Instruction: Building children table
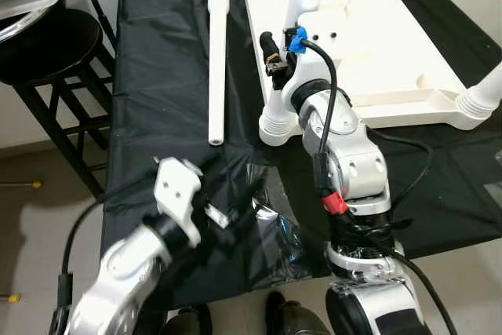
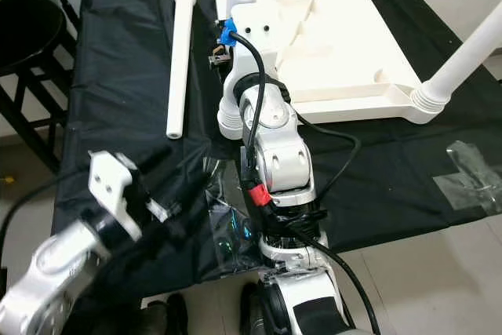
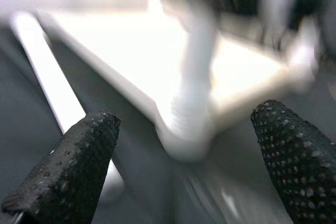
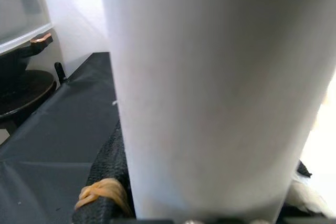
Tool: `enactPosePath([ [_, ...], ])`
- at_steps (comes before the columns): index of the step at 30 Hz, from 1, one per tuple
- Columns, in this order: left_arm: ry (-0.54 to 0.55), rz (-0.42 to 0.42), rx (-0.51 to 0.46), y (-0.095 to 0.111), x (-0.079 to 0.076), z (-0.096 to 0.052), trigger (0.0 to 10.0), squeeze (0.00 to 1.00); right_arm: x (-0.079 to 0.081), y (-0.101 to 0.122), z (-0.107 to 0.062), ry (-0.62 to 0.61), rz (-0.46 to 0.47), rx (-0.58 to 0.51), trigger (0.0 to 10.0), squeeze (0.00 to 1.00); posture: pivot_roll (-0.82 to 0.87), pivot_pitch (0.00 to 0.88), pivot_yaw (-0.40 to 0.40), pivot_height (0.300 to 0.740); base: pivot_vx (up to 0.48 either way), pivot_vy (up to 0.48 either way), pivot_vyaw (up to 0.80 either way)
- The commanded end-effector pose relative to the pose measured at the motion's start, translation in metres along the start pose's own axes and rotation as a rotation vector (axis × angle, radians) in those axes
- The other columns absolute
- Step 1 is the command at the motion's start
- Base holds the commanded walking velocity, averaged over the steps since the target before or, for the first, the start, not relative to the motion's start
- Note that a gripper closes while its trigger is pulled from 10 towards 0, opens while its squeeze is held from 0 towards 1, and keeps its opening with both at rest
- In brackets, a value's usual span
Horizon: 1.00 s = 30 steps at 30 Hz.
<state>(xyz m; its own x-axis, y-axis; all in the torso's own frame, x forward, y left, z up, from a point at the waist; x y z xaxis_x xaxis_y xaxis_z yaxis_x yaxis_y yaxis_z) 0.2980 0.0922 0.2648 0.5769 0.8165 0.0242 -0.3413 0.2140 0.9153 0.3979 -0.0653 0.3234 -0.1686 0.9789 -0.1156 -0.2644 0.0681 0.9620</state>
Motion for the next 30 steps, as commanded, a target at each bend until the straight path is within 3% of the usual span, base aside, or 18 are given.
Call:
enactPosePath([
  [1,0.025,-0.034,-0.057,0.019,0.015,0.004,10.0,0.00,-0.004,-0.062,-0.005,-0.016,0.000,0.235,10.0,0.00,0.02,0.282,-0.023,0.740,0.000,0.000,0.00],
  [4,0.017,-0.033,-0.106,0.036,0.020,0.011,10.0,0.00,-0.004,-0.061,-0.004,-0.014,-0.001,0.235,10.0,0.00,0.02,0.281,-0.024,0.740,0.000,0.000,0.00],
  [6,-0.081,-0.022,-0.197,0.073,0.019,0.029,10.0,0.00,0.001,-0.059,-0.003,0.001,0.002,0.232,10.0,0.00,0.03,0.279,-0.026,0.740,0.000,0.000,0.00],
  [9,-0.127,-0.018,-0.223,0.085,0.015,0.035,10.0,0.00,0.002,-0.059,-0.003,0.006,0.003,0.231,10.0,0.00,0.03,0.279,-0.026,0.740,0.000,0.000,0.00],
  [10,-0.237,-0.043,-0.257,0.100,0.001,0.043,10.0,0.00,0.004,-0.058,-0.003,0.013,0.006,0.229,10.0,0.00,0.03,0.279,-0.028,0.740,0.000,0.000,0.00],
  [11,-0.237,-0.043,-0.257,0.100,0.001,0.043,10.0,0.00,0.004,-0.058,-0.003,0.013,0.006,0.229,10.0,0.00,0.03,0.279,-0.028,0.740,0.000,0.000,0.00],
  [14,-0.484,-0.121,-0.305,0.125,-0.030,0.055,10.0,0.00,0.008,-0.058,-0.003,0.031,0.010,0.231,10.0,0.00,0.03,0.277,-0.029,0.740,0.000,0.000,0.00],
  [20,-0.636,-0.070,-0.276,0.136,-0.049,0.068,10.0,0.00,0.013,-0.061,-0.004,0.053,0.005,0.238,10.0,0.00,0.03,0.276,-0.032,0.740,0.000,0.000,0.00],
  [23,-0.722,-0.020,-0.245,0.146,-0.061,0.082,10.0,0.00,0.017,-0.062,-0.004,0.070,-0.001,0.241,10.0,0.00,0.04,0.275,-0.032,0.740,0.000,0.000,0.00],
  [24,-0.722,-0.020,-0.245,0.146,-0.061,0.082,10.0,0.00,0.017,-0.062,-0.004,0.070,-0.001,0.241,10.0,0.00,0.04,0.275,-0.032,0.740,0.000,0.000,0.00],
  [26,-0.668,0.041,-0.217,0.149,-0.058,0.101,10.0,0.00,0.020,-0.061,-0.003,0.083,0.003,0.238,10.0,0.00,0.04,0.274,-0.027,0.740,0.000,0.000,0.00],
  [27,-0.668,0.041,-0.217,0.149,-0.058,0.101,10.0,0.00,0.020,-0.061,-0.003,0.083,0.003,0.238,10.0,0.00,0.04,0.274,-0.027,0.740,0.000,0.000,0.00],
  [29,-0.568,0.102,-0.198,0.153,-0.042,0.113,10.0,0.00,0.023,-0.059,-0.003,0.092,0.006,0.232,10.0,0.00,0.04,0.274,-0.026,0.740,0.000,0.000,0.00],
  [30,-0.568,0.102,-0.198,0.153,-0.042,0.113,10.0,0.00,0.023,-0.059,-0.003,0.092,0.006,0.232,10.0,0.00,0.04,0.274,-0.026,0.740,0.000,0.000,0.00],
])
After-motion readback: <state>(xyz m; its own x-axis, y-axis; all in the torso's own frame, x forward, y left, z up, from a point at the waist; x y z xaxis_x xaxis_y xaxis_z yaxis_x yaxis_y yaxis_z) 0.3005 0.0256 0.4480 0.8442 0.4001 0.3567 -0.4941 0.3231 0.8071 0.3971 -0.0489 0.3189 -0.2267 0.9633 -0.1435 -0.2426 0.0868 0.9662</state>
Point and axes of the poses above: a point about 5 cm out from each wrist's last joint towards the gripper, its own z axis pointing out of the wrist towards the gripper, its own y axis along the axis of the wrist's last joint, x = y × z, the point moved 6 cm from there along z, pointing out of the wrist towards the gripper, and after that the axes turned 3 degrees about -z, right-handed, at the moved point
